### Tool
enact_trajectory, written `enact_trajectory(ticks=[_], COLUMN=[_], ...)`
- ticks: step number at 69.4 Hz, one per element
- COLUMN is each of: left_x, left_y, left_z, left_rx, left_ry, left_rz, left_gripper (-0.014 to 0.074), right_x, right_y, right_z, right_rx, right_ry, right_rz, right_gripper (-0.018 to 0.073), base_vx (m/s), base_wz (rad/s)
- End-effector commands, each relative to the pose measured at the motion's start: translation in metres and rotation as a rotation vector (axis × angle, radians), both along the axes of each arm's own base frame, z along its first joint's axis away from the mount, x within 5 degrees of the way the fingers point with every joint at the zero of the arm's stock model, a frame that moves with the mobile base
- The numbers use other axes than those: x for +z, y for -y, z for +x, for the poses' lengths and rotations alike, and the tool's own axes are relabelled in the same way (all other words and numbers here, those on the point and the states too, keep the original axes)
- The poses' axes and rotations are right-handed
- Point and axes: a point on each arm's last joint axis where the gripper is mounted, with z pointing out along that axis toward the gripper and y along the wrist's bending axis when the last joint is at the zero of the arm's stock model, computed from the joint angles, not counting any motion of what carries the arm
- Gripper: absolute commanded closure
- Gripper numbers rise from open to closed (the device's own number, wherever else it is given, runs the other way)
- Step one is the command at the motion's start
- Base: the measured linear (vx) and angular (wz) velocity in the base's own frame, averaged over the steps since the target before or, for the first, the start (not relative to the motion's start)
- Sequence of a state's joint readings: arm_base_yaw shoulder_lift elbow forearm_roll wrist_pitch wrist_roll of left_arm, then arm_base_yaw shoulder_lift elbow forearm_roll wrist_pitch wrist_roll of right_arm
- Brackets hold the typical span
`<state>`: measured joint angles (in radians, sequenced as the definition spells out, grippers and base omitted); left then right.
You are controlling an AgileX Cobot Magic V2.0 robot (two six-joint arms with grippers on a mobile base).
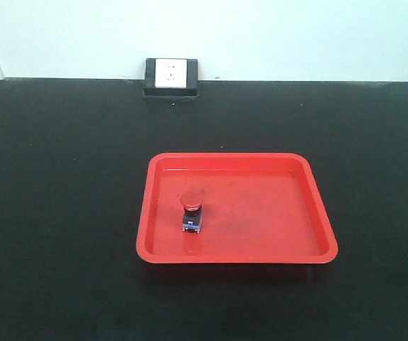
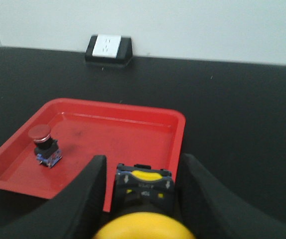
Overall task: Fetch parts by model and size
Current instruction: 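Lower the yellow-capped button into the tray beside the red one with the right gripper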
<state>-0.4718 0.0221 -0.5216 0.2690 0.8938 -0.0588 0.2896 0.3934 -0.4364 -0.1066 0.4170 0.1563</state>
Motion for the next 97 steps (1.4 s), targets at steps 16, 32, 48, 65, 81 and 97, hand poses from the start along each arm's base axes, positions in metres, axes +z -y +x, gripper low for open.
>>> enact_trajectory(ticks=[16,32,48,65,81,97], left_x=[0.012,0.010,0.009,0.009,0.009,0.009], left_y=[0.001,0.000,0.000,0.000,0.000,0.000], left_z=[0.001,0.001,0.000,0.000,0.000,0.000], left_rx=[-0.008,-0.003,0.000,0.000,0.000,0.000], left_ry=[0.069,0.048,0.034,0.035,0.035,0.036], left_rz=[-0.012,-0.005,-0.001,-0.001,-0.001,-0.001], left_gripper=[0.0603,0.0603,0.0603,0.0603,0.0603,0.0603], right_x=[0.025,0.024,0.020,-0.004,-0.034,-0.061], right_y=[-0.022,-0.041,-0.067,-0.104,-0.122,-0.128], right_z=[0.072,0.136,0.194,0.237,0.272,0.290], right_rx=[0.005,-0.007,0.005,0.008,0.000,-0.003], right_ry=[-0.168,-0.386,-0.499,-0.645,-0.776,-0.832], right_rz=[-0.036,-0.094,-0.073,-0.092,-0.141,-0.184], right_gripper=[0.0564,0.0564,0.0564,0.0563,0.0563,0.0563], base_vx=[0.00,0.00,0.00,0.00,0.00,0.00], base_wz=[0.00,0.00,0.00,0.00,0.00,0.00])
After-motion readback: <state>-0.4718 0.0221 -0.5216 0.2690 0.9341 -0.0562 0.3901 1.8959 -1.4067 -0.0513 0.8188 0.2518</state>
